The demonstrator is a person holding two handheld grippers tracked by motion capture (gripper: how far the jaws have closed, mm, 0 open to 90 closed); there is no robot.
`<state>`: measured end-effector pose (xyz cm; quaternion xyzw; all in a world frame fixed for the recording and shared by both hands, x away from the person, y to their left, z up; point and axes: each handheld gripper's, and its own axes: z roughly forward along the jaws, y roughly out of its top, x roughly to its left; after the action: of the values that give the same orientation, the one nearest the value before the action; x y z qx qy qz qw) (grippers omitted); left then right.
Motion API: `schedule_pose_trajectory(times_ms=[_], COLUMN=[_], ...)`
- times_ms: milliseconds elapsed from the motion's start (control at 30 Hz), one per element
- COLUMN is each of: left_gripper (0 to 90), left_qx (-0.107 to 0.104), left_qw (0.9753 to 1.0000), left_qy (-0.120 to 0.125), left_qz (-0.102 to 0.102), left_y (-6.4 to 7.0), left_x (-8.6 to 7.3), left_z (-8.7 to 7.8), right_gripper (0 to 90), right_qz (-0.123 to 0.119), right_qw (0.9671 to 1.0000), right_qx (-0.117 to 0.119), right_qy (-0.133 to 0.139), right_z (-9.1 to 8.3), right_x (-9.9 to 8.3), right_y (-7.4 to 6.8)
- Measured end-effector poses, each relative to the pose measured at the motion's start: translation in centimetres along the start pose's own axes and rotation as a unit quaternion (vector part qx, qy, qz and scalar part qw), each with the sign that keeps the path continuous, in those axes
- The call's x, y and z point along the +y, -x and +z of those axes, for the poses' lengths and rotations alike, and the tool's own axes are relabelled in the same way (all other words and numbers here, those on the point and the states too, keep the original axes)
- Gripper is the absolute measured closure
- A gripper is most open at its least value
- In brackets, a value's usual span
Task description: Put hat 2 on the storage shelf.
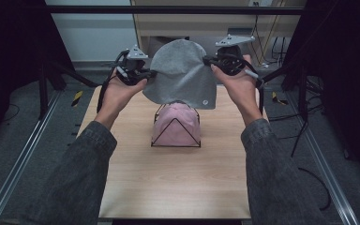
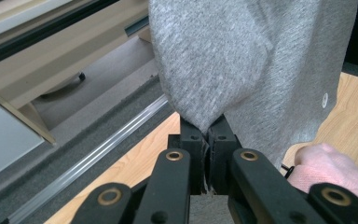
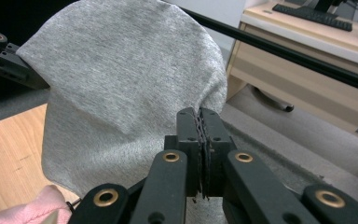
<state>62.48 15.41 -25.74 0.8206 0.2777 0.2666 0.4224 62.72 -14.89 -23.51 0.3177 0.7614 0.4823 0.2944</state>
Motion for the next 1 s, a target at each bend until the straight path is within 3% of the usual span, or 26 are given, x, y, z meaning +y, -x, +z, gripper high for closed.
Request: schedule_pose_trajectory(times_ms=[500,1000], left_gripper=[87.2,87.2], left_qx=[-0.001,0.003], left_qw=[0.9996,0.9990], left_qy=[-0.018,-0.039], left_qz=[-0.021,-0.021], left_y=[-0.1,-0.1], left_x=[-3.3,-5.4], left_z=[1.9,2.9], right_gripper=[88.7,88.8], right_qz=[0.004,0.011], right_qw=[0.9997,0.9989], right_qx=[0.008,0.015], right_qy=[-0.021,-0.042], right_z=[2.1,3.6], right_x=[-2.7,-5.3], right_y=[-0.6,-1.2])
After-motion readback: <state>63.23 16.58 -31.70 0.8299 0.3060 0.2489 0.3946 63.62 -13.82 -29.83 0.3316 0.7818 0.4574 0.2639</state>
